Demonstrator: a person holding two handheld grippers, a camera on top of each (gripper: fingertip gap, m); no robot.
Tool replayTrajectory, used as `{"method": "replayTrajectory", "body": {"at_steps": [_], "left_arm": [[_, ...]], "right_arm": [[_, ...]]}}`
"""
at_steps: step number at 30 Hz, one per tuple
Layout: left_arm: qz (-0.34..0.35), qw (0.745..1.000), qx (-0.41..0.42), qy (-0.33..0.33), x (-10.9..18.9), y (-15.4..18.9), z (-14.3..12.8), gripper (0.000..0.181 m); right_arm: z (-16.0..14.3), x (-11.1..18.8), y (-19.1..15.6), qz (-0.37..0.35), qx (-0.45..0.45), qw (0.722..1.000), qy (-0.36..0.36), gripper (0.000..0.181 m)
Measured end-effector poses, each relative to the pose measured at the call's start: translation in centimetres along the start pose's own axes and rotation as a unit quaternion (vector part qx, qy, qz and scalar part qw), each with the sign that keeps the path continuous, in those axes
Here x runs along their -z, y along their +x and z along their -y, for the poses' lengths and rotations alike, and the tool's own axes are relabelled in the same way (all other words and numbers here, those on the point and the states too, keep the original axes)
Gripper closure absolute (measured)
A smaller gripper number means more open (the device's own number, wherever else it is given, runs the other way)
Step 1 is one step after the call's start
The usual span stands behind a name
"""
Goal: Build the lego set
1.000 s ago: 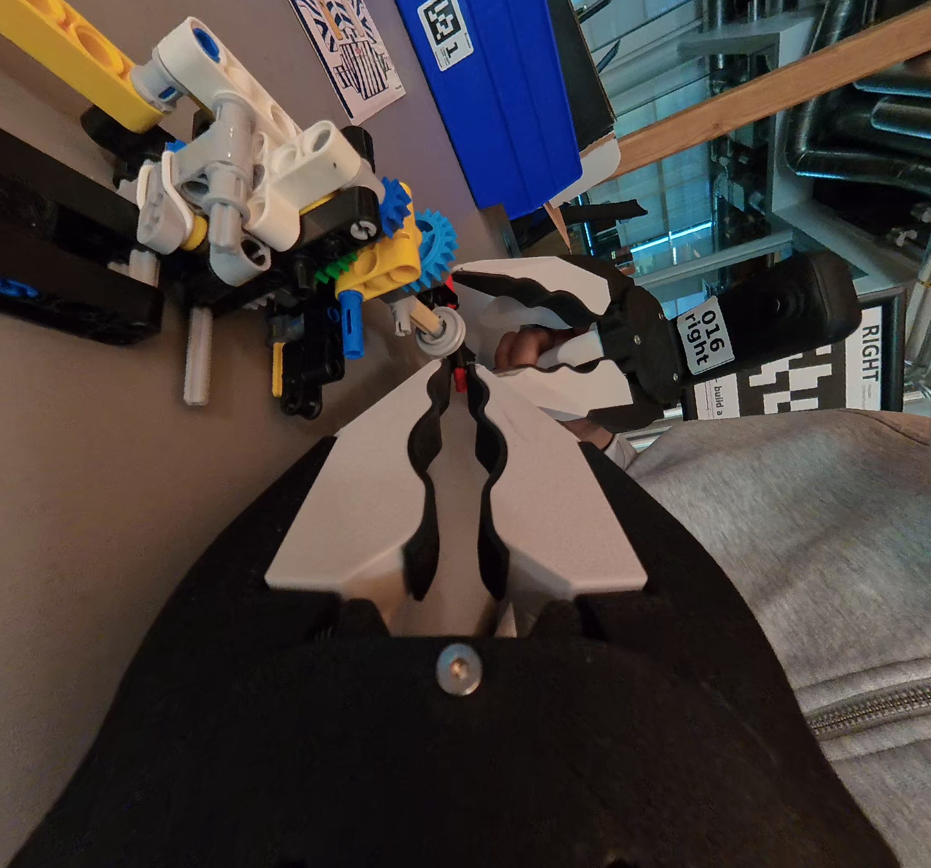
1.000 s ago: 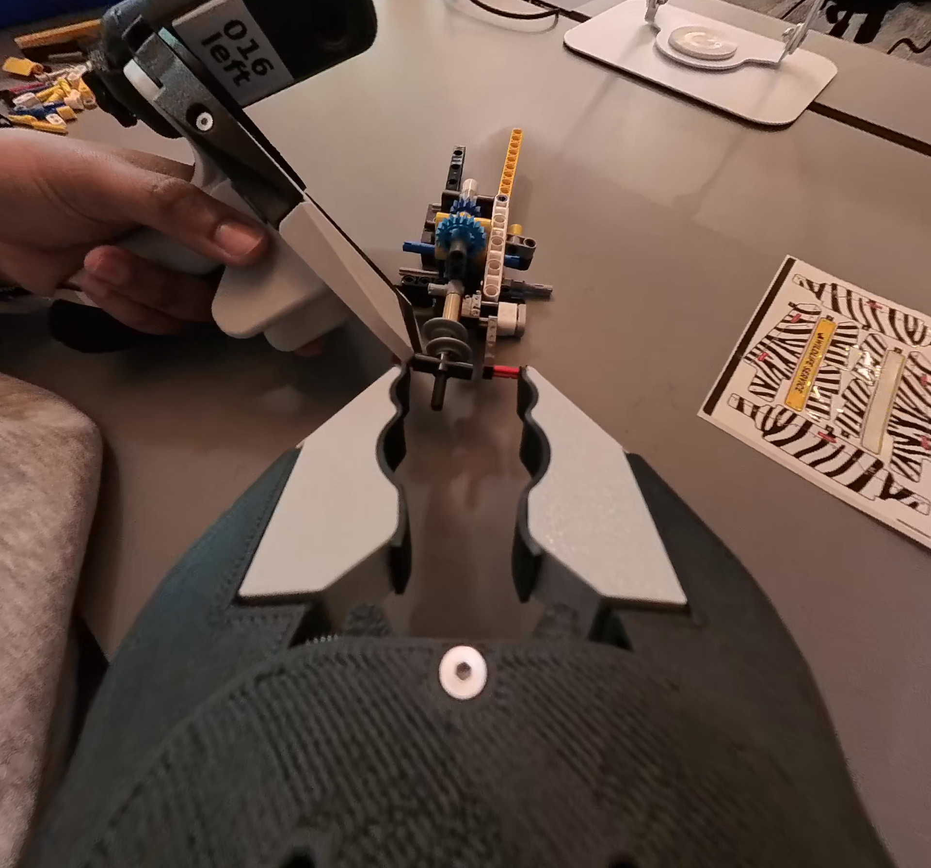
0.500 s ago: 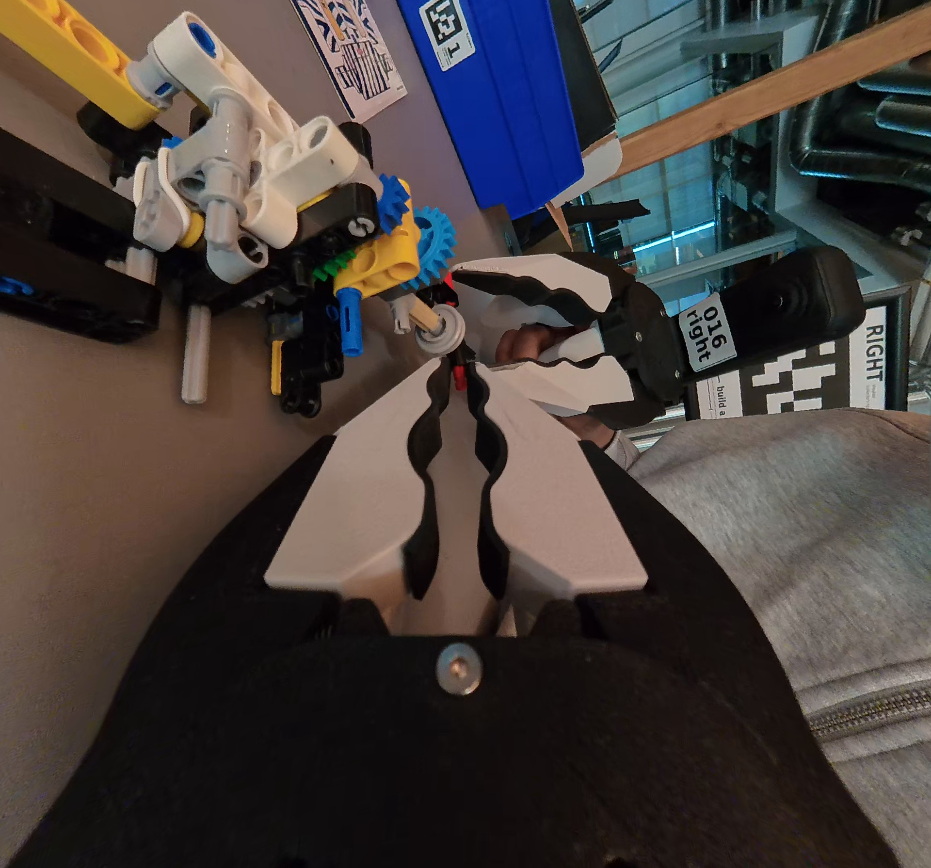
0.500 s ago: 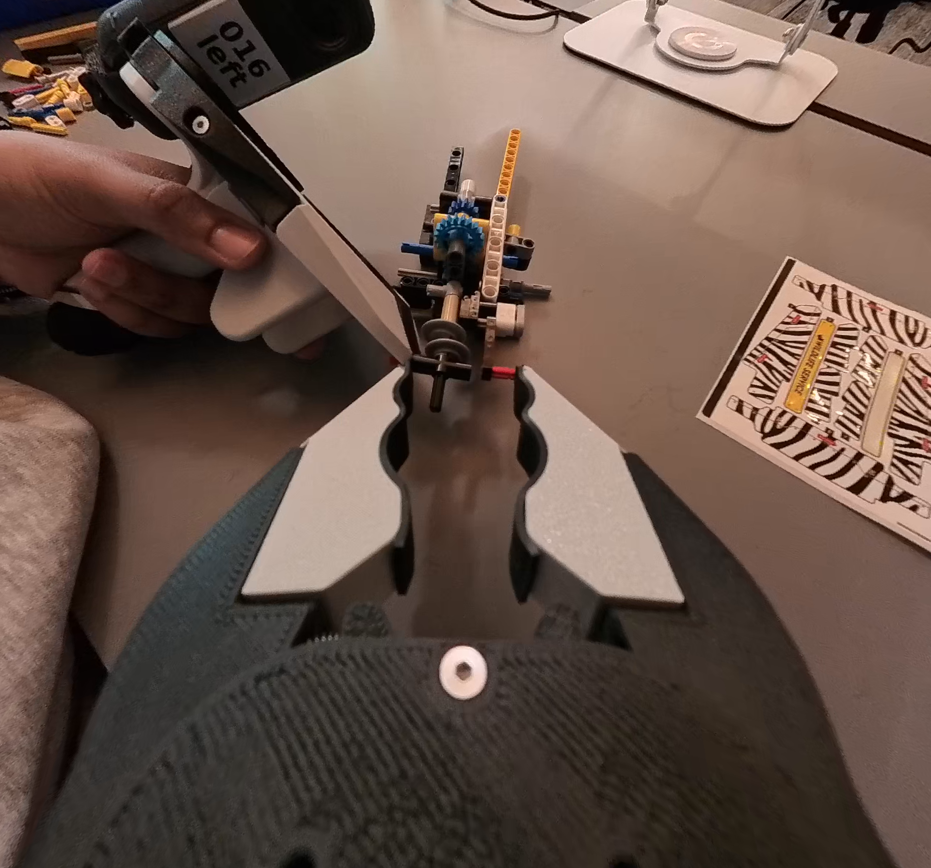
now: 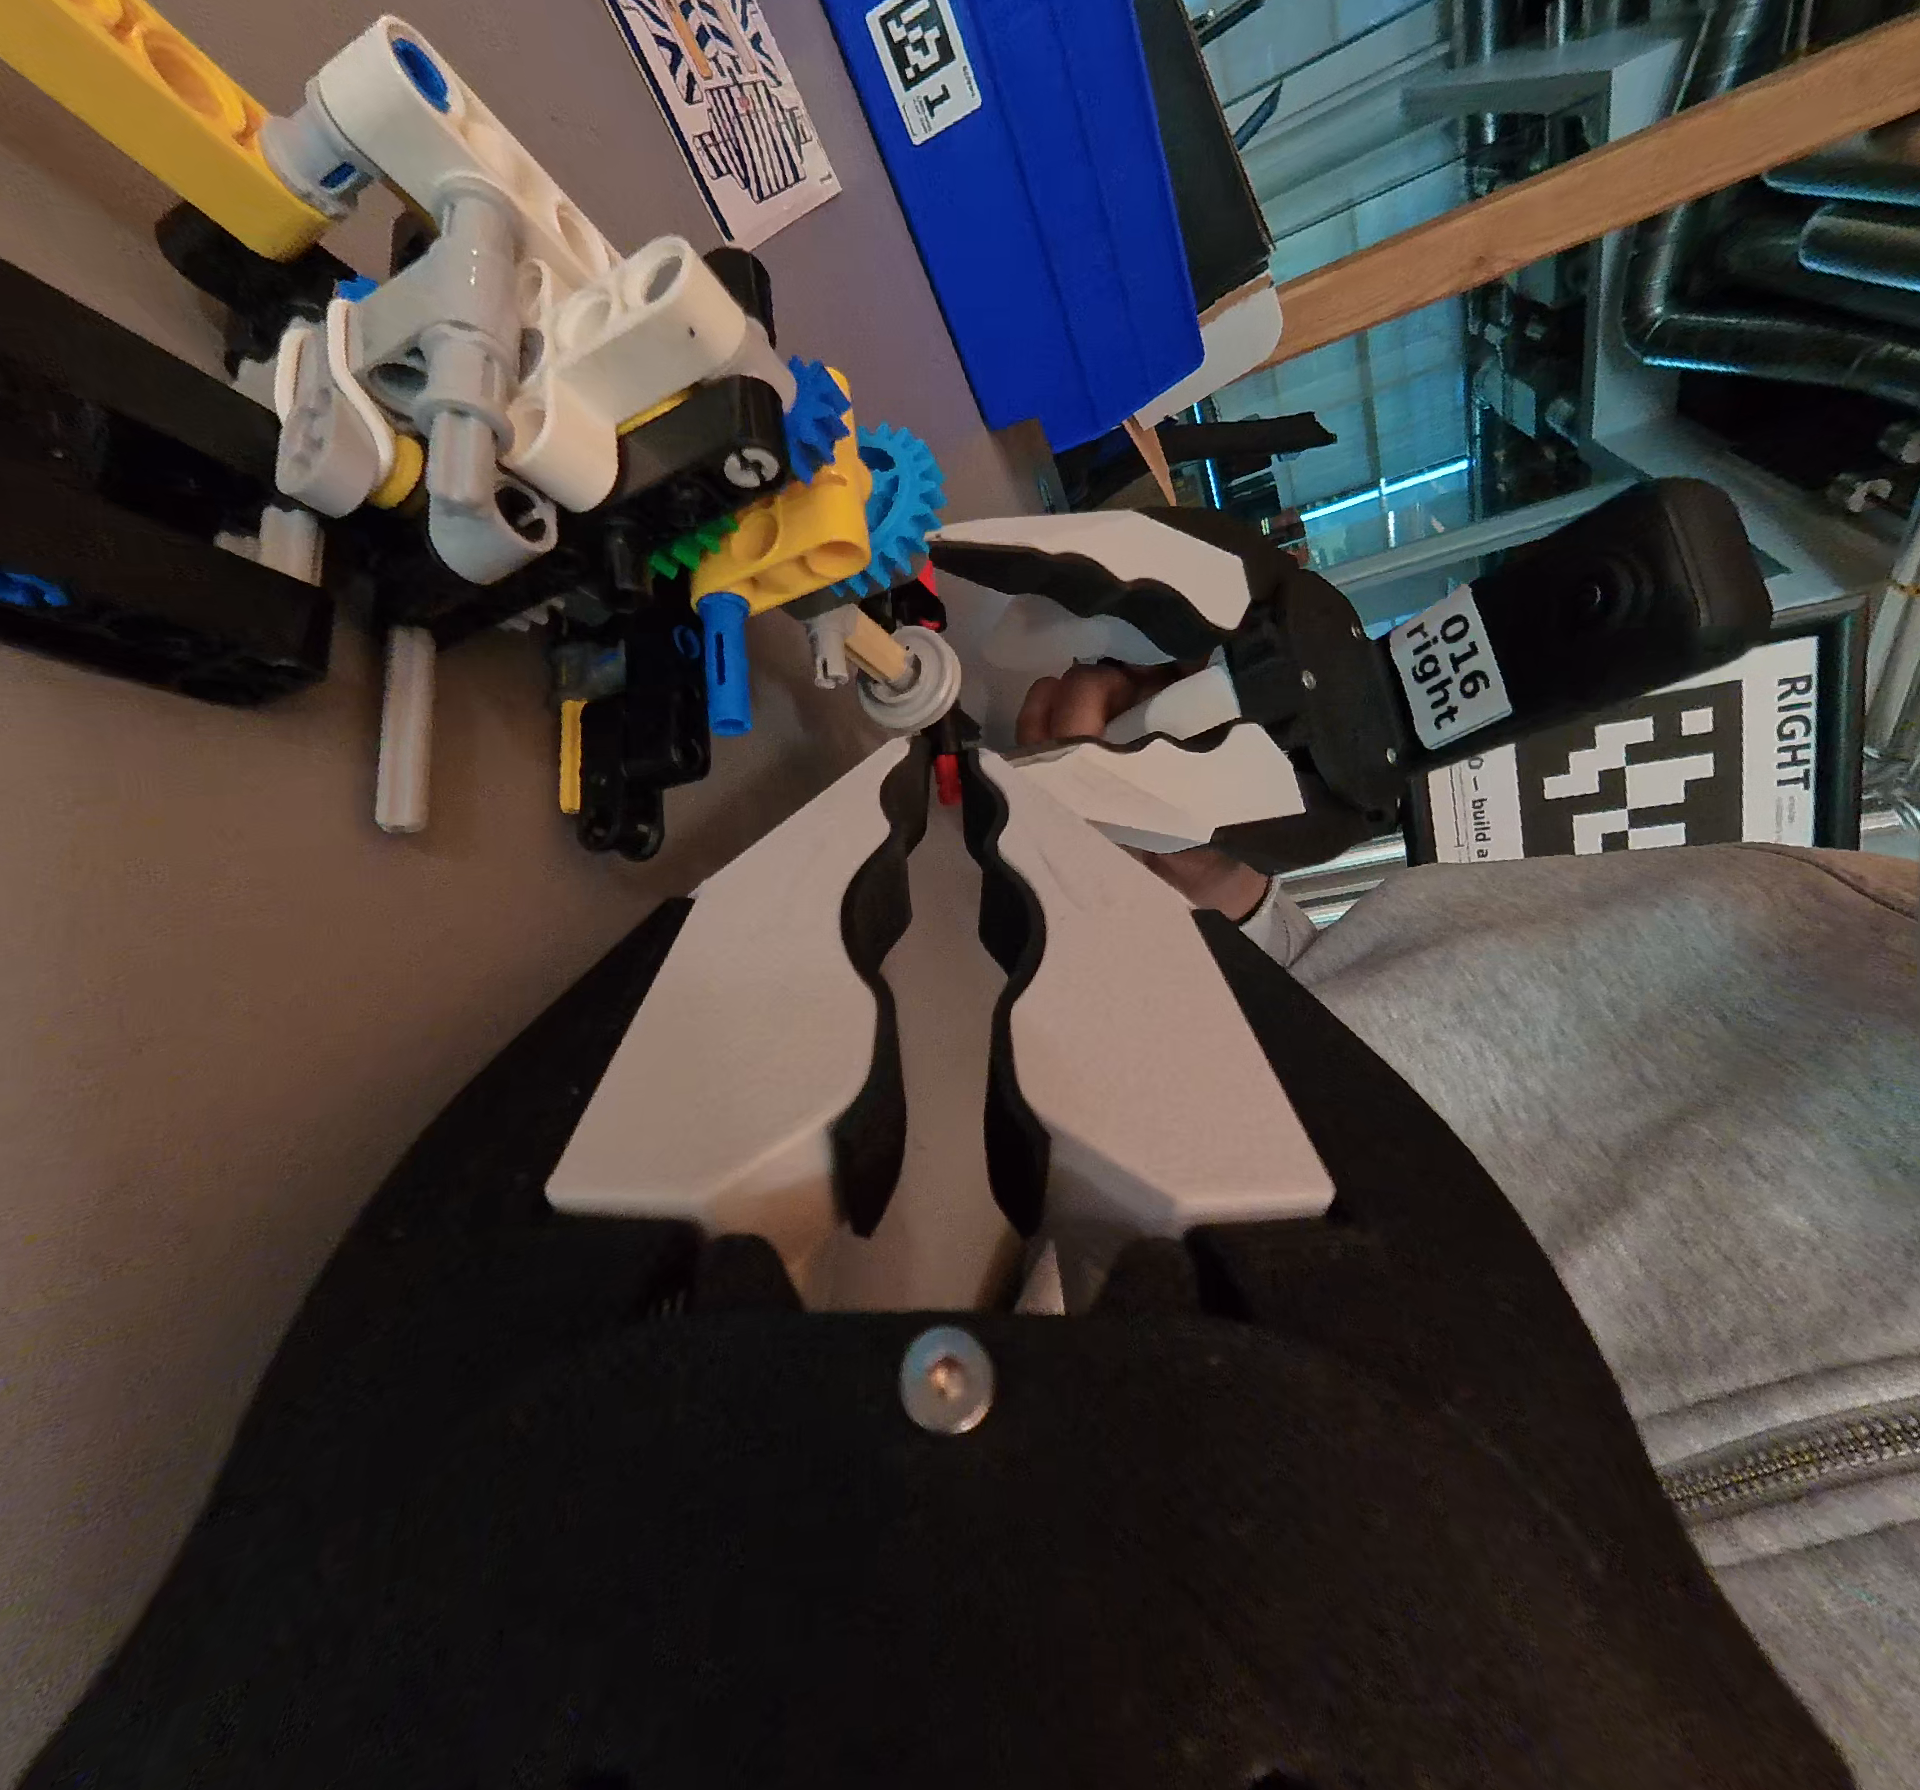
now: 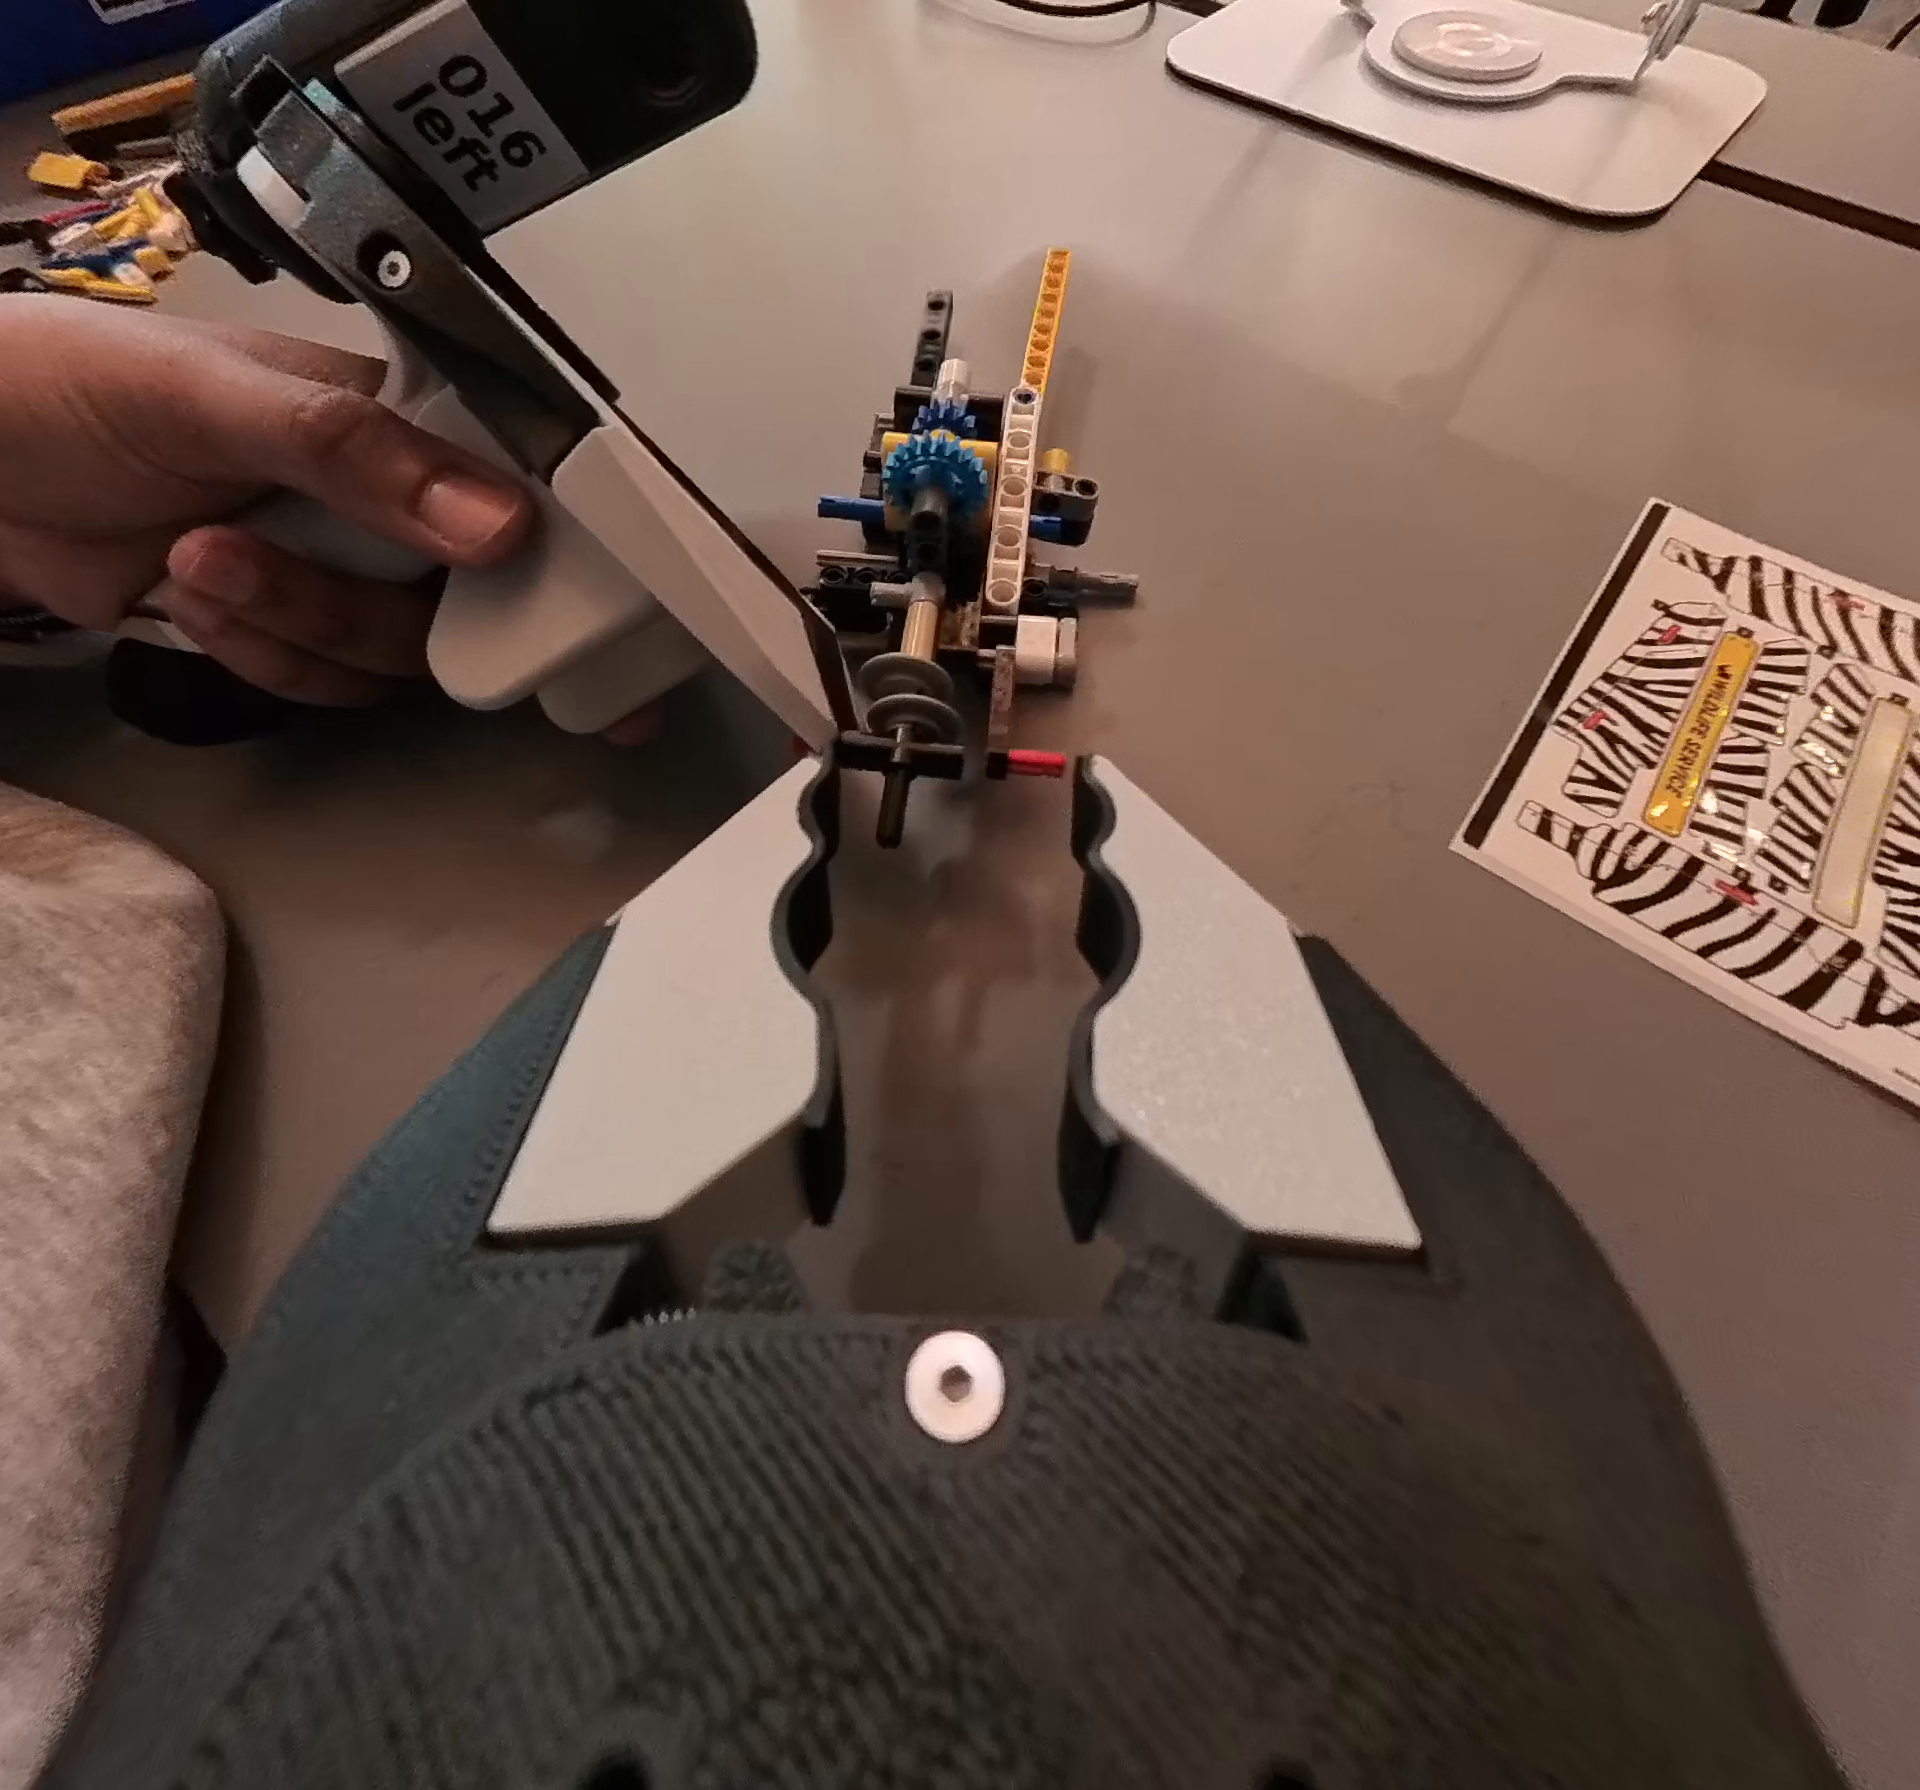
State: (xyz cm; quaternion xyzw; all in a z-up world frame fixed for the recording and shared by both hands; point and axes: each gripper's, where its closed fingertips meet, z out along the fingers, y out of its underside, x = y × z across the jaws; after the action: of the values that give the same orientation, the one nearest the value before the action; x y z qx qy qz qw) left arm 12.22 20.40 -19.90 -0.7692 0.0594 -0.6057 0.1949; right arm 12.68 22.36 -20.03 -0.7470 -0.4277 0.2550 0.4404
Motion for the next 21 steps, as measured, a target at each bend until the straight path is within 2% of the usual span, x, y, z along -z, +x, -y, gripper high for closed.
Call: {"method": "replayTrajectory", "body": {"at_steps": [21], "left_arm": [[0.003,1.0,0.001,0.001,-0.08,-0.02,0.04,0.178]], "right_arm": [[-0.12,-0.12,-0.18,0.002,0.014,1.0,-0.005,0.142]]}}
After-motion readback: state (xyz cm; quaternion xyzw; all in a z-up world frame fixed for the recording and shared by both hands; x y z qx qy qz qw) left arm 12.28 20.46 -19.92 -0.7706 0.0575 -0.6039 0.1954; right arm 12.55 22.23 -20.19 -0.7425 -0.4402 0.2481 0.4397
